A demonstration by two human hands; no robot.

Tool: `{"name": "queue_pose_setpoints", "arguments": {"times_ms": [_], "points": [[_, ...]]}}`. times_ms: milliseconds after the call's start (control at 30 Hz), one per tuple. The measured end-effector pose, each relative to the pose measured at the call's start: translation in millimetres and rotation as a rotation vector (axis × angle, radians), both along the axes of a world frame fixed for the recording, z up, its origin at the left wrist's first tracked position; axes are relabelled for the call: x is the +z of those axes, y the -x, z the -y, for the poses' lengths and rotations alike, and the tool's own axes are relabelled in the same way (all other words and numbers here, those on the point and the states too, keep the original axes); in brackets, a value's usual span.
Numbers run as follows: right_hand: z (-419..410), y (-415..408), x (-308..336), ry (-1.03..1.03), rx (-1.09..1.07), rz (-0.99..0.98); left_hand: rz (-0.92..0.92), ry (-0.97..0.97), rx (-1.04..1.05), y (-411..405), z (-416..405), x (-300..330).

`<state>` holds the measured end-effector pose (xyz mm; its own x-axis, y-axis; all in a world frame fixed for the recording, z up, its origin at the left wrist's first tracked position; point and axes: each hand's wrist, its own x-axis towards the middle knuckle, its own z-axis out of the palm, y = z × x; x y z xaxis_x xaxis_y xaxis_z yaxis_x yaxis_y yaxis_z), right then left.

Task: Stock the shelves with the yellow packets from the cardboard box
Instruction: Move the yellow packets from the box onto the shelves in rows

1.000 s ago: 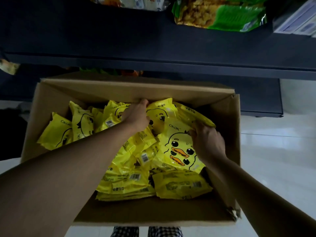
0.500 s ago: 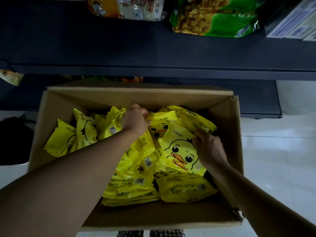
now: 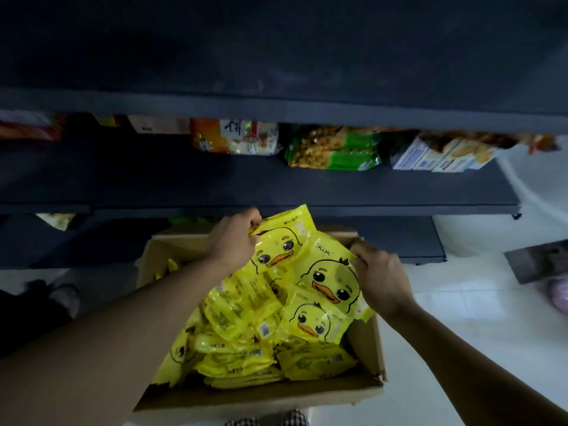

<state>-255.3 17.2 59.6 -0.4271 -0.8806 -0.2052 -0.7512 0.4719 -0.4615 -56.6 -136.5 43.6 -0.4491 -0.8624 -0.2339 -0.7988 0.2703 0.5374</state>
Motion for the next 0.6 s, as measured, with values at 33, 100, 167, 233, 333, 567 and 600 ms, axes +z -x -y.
{"name": "queue_pose_setpoints", "arguments": {"times_ms": [33,100,167,233,333,567,600], "points": [[2.3,1.4,15.6,0.033,-0.007,-0.014,-0.001,0.007,-0.008,-2.5,2.8,17.6],[7.5,4.4,49.7,0.085,-0.027,-0.04,-0.015,0.024,-0.022,-7.1,9.7,54.4],[12.2,5.9,86.0,0.126,-0.039,-0.051,-0.025,0.057,-0.051,-10.9,16.8,90.6],[15.7,7.7,122.2,0.178,-0.024,-0.068,-0.026,0.079,-0.085,-13.5,21.7,127.7],[20.0,12.0,174.5,0.245,0.005,-0.118,-0.05,0.129,-0.121,-12.0,24.4,183.4],[25.3,42.6,278.2,0.381,0.061,-0.194,-0.035,0.291,-0.17,13.2,16.9,299.5],[24.2,50.1,291.0,0.402,0.063,-0.197,-0.038,0.307,-0.165,19.8,14.4,313.6]]}}
